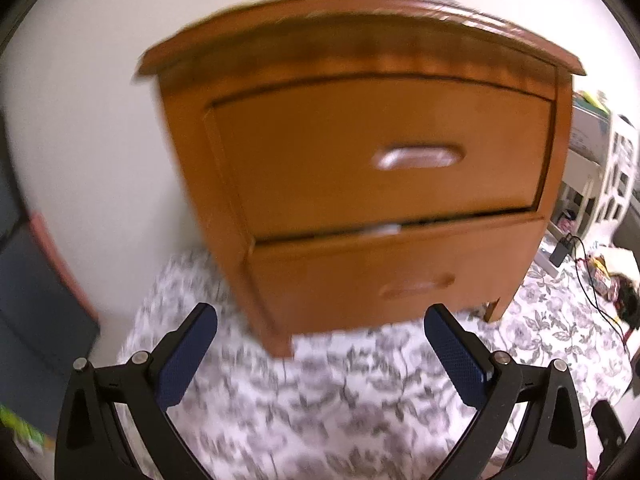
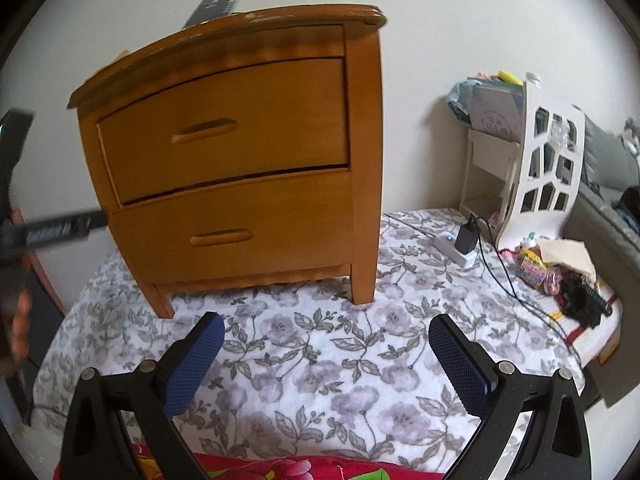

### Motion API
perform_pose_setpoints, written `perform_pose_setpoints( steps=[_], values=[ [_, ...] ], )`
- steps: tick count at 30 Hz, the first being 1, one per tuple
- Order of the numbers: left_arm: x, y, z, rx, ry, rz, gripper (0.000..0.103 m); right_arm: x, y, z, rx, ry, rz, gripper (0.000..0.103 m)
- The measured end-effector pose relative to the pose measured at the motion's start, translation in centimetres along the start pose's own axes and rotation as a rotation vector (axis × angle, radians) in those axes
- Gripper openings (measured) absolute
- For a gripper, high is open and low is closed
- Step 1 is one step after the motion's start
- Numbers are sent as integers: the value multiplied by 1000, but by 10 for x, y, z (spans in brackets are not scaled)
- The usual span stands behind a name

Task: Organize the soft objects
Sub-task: 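Hook the left gripper on the lower drawer handle and pull outward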

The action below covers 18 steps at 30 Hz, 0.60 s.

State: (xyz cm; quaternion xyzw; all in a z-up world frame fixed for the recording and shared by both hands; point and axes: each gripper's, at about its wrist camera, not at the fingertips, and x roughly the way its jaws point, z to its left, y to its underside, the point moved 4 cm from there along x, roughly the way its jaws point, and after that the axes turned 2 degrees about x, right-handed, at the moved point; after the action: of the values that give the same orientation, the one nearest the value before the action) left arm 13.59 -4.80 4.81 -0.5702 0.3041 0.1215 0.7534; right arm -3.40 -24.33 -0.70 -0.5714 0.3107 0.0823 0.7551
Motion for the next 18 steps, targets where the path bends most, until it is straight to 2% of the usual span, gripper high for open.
perform_pose_setpoints(
  steps=[5,8,14,18],
  values=[
    [24,-35,-13,10,112,14,103,4,1,-5,22,-8,17,103],
    [41,-46,-30,78,145,52,103,7,3,-4,15,-15,30,103],
    [74,-57,-59,200,166,160,103,15,6,-2,13,-39,69,103],
    [96,-61,-67,252,142,229,103,23,9,-6,45,-68,115,103]
  ],
)
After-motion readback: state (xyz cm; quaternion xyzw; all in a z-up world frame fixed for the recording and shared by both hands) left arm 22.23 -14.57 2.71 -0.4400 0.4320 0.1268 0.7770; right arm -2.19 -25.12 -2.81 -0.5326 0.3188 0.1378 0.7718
